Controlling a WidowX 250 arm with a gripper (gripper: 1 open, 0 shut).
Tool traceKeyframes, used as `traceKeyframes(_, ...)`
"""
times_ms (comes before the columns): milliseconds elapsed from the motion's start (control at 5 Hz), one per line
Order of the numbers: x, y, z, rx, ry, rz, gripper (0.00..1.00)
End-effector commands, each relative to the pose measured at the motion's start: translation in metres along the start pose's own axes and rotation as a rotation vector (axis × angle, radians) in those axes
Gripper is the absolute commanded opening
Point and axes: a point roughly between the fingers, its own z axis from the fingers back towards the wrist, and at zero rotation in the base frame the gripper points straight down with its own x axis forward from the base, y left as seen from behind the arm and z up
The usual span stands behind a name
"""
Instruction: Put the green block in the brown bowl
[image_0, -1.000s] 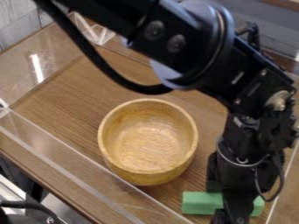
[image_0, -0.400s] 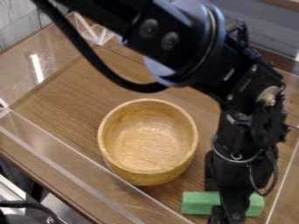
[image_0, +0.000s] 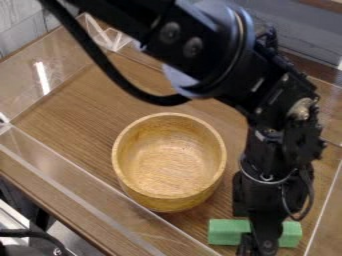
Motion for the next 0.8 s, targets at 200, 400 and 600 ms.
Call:
traceKeyframes(200,0.0026,0.0065,-0.0024,0.009,-0.028,0.023,0.00)
traceKeyframes(400,0.0013,0.0089,-0.0058,0.009,-0.030,0.043,0.00)
traceKeyframes(600,-0.0021,0.0109,-0.0021,0.004,-0.029,0.082,0.00)
